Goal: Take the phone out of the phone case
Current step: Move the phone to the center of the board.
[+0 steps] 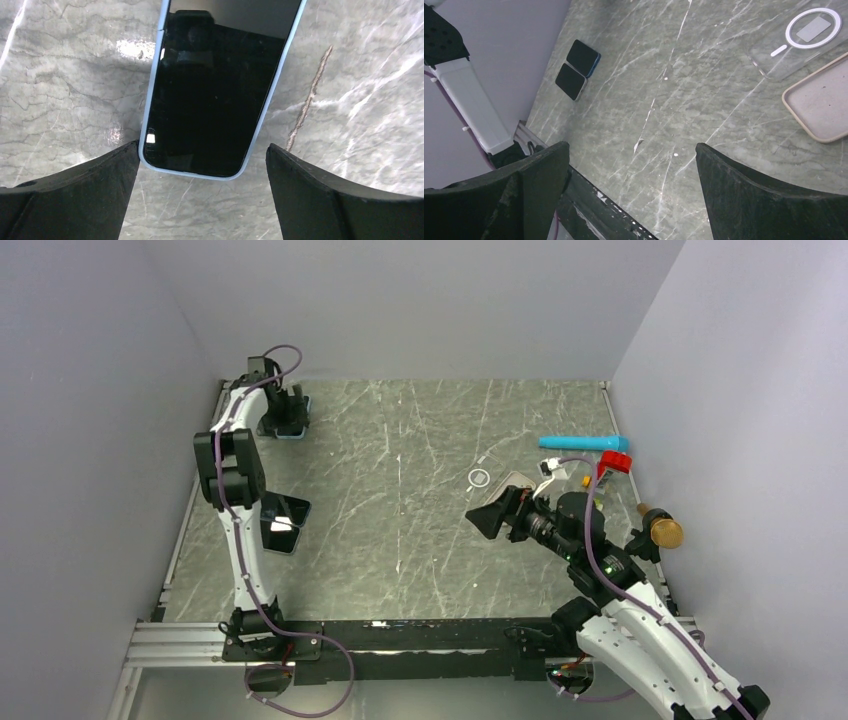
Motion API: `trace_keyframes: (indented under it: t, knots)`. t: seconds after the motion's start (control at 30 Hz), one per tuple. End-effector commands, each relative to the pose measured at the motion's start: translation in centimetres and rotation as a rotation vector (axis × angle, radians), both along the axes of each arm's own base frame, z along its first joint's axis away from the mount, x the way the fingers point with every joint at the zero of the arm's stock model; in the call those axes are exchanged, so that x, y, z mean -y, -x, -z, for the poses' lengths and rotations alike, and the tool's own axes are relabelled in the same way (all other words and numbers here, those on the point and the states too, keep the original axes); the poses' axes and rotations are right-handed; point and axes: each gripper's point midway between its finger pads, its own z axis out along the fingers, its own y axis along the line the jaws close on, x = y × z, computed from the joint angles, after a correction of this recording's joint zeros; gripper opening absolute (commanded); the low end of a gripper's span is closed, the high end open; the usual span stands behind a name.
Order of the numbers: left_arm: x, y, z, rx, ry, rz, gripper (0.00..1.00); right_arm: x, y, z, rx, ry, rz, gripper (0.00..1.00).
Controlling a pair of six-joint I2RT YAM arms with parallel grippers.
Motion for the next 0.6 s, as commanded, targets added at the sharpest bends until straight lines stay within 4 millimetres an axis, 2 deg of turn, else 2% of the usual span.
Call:
trace_keyframes:
  t: [0.0,0.13,0.17,0.23,0.37,0.43,0.5,0.53,0.57]
  knots:
    - [-0.5,1.5,1.7,-0.096,-0.136,0.077,0.99,0.1,-0.3,-0.3,0.012,-0.003,0.015,1.0]
    - [-0.6,1.2,2.5,-0.118,-0.179,0.109,0.99,-0.2,-0.5,-0.3,0.007,-0.007,0.011,1.0]
    - [-0.5,1.2,2.8,-0.126,-0.174,0.121,0.96,-0.2,-0.5,-0.2,0.004,-0.005,0.011,1.0]
    - [-0.1,1.1,3.0,-0.123,-0.156,0.145,0.89,-0.2,-0.6,-0.1,0.003,-0.003,0.016,1.0]
    - [1.2,1.2,1.8,-0.08,-0.147,0.189,0.63,-0.2,-0.7,-0.1,0.005,-0.002,0.017,1.0]
    - [2.5,2.1,1.6,-0.086,-0.138,0.211,0.57,-0.2,-0.7,-0.4,0.011,-0.014,0.016,1.0]
    - [4.7,3.8,1.2,-0.113,-0.095,0.233,0.53,-0.5,-0.6,-0.5,0.02,-0.031,0.008,1.0]
    - [5.1,5.1,1.2,-0.135,-0.083,0.227,0.54,-0.6,-0.7,-0.5,0.021,-0.039,0.003,1.0]
    - [6.3,6.3,1.0,-0.156,-0.106,0.224,0.56,-0.7,-0.6,-0.5,0.022,-0.047,-0.001,1.0]
